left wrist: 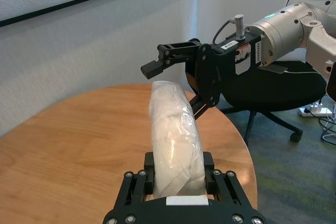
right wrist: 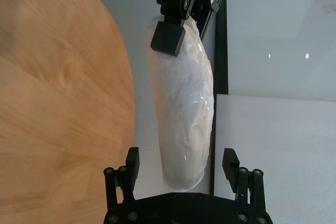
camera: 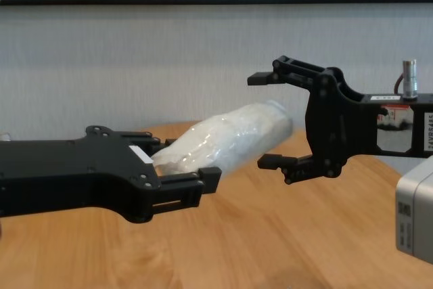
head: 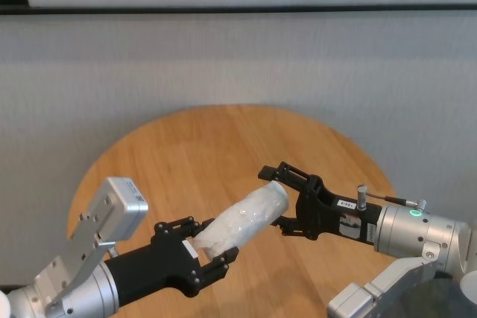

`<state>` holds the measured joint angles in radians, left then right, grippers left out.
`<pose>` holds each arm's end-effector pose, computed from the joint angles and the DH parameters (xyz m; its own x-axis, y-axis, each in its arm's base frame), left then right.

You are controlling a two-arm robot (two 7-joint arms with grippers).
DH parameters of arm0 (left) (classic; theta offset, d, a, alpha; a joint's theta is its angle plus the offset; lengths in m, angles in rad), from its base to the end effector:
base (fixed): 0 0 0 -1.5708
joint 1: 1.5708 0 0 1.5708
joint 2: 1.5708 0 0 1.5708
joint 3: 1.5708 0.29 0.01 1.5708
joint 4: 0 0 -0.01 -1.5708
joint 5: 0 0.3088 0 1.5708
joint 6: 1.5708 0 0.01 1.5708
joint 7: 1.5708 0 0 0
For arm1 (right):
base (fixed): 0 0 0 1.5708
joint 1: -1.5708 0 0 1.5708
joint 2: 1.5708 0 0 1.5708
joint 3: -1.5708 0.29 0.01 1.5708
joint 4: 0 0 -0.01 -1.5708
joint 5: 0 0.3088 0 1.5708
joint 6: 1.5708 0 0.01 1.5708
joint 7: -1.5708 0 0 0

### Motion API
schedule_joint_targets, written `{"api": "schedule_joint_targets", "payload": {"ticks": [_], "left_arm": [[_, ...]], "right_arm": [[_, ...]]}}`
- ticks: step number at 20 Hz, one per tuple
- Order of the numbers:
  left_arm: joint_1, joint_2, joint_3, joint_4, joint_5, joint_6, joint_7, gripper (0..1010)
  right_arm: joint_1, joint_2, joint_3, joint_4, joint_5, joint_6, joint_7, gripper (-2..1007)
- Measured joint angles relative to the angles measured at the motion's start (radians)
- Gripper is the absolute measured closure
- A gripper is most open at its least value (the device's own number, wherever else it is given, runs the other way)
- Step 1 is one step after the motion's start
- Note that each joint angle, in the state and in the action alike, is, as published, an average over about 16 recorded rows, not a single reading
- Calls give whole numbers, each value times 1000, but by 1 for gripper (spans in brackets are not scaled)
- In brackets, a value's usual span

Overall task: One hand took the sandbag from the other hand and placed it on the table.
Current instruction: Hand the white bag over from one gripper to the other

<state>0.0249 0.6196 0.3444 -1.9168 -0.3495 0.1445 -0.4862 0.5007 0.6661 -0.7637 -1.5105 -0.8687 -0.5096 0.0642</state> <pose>0.2895 0.0252 -0.2258 0.8032 0.5741 0.1593 -0.5950 0.7867 0.1649 0.3917 -0.0156 -0.2298 0.0366 0.1839 0.9823 0.5005 0.8474 -0.1773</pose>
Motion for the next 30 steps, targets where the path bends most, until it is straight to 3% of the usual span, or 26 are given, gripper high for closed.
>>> {"api": "schedule_joint_targets", "payload": {"ticks": [23, 30], "left_arm": [[0, 0, 0, 0, 0, 0, 0, 452], [0, 0, 0, 0, 0, 0, 0, 452]], "right_arm": [[1, 0, -1, 0, -3, -1, -2, 6], [1, 0, -1, 0, -4, -1, -2, 59]]}}
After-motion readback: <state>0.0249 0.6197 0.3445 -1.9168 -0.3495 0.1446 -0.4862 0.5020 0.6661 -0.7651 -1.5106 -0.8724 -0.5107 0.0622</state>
